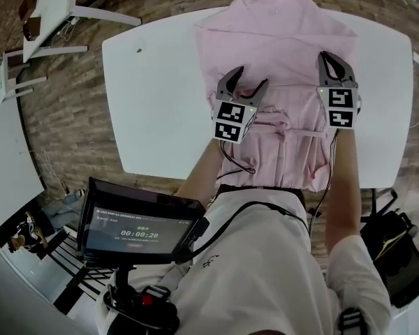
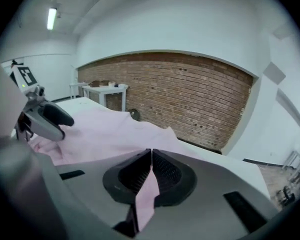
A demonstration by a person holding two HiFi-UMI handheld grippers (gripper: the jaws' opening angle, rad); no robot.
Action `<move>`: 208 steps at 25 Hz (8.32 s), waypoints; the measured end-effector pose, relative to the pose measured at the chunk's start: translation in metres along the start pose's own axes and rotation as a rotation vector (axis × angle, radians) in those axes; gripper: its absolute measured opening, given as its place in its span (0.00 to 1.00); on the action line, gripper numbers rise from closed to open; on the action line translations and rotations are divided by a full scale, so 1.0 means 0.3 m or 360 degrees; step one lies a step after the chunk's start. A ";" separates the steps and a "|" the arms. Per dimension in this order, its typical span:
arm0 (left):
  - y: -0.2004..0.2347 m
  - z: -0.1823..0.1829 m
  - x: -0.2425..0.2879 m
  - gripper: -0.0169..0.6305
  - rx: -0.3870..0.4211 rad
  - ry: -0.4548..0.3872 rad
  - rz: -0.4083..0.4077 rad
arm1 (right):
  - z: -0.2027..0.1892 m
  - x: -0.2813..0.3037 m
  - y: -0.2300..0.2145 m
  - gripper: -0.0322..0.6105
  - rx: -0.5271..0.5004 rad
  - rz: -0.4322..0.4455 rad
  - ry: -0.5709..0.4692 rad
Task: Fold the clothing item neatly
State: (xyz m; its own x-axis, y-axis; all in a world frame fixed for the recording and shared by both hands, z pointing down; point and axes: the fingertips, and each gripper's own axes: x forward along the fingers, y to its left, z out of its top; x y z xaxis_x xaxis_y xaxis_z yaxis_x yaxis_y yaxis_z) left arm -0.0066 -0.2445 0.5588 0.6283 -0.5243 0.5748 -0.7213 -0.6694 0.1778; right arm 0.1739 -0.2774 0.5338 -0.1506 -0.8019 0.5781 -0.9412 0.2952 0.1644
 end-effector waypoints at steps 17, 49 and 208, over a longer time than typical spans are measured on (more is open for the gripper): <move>0.037 -0.134 -0.041 0.47 -0.0002 0.0175 -0.0041 | -0.078 -0.115 0.003 0.11 0.0087 0.0154 0.0017; 0.180 -0.066 -0.058 0.47 -0.0125 0.0036 0.0018 | -0.344 -0.186 0.043 0.09 0.0262 0.0119 0.0389; 0.517 0.346 0.512 0.23 0.0042 0.0709 -0.0891 | 0.162 0.570 -0.212 0.23 0.0178 0.1022 0.0282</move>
State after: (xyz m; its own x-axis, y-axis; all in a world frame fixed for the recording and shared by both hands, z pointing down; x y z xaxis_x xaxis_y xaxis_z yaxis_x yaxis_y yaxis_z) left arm 0.0083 -0.4835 0.5918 0.7192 0.1629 0.6755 -0.3143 -0.7908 0.5253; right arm 0.1933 -0.4584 0.5834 -0.6477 -0.3855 0.6572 -0.7087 0.6215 -0.3339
